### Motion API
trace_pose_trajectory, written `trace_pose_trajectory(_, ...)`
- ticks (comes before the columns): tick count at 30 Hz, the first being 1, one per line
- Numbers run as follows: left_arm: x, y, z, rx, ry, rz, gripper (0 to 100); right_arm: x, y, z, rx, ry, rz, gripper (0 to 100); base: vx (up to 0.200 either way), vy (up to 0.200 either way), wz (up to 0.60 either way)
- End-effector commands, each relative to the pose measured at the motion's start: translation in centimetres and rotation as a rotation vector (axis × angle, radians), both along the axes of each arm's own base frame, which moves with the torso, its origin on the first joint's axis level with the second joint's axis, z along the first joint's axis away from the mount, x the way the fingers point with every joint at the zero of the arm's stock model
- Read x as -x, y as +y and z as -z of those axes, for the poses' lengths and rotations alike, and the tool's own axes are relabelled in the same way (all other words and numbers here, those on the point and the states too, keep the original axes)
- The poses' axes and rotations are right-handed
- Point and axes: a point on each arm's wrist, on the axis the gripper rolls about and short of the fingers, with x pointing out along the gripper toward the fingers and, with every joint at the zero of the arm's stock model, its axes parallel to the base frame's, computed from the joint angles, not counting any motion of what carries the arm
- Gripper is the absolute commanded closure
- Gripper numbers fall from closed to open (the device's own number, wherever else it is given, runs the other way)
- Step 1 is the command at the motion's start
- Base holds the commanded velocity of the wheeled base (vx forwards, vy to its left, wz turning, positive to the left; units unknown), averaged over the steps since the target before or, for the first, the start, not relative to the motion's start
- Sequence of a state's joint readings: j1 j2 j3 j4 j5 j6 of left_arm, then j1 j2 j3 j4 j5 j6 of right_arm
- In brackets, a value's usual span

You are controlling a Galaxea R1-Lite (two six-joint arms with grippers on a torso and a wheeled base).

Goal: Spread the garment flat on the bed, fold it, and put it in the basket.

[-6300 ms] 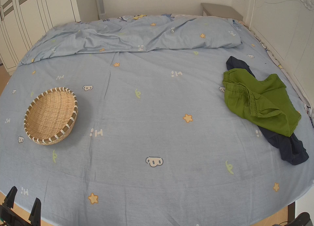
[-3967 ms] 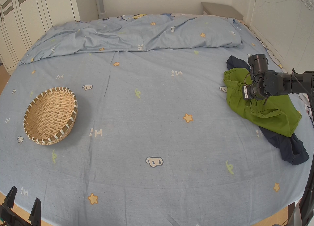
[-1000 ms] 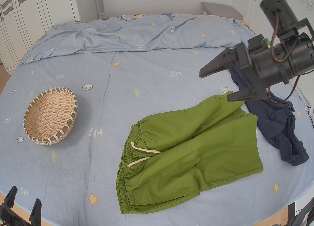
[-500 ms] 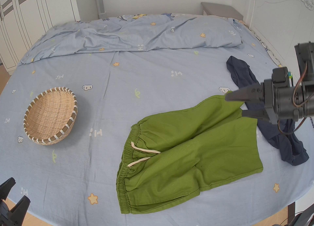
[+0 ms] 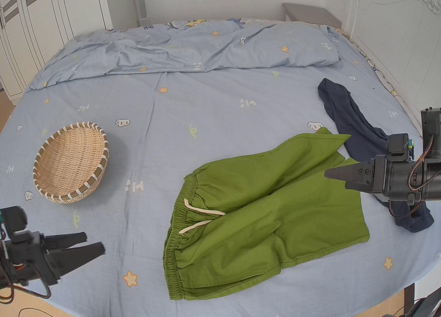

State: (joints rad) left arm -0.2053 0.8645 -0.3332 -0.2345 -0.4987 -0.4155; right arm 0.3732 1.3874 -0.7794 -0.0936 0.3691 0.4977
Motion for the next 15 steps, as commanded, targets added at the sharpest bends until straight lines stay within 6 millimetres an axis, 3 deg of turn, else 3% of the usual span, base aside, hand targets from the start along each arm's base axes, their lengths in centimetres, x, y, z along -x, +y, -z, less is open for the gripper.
trace_pose_trajectory(1,-11.0,-7.1,13.3,-0.022,0.614,0.285,0,-2.0,-0.7,4.0,0.017,-0.054,0.029,0,0.0,0.0,0.0)
trace_pose_trajectory(7,-10.3,-8.3,16.0,-0.081,0.735,0.327,0,-2.3,-0.8,4.4,0.022,-0.043,0.037,0,0.0,0.0,0.0)
trace_pose_trajectory(15,-9.1,-8.3,16.2,-0.106,0.752,0.347,0,-2.2,-0.8,4.5,0.022,-0.04,0.035,0,0.0,0.0,0.0)
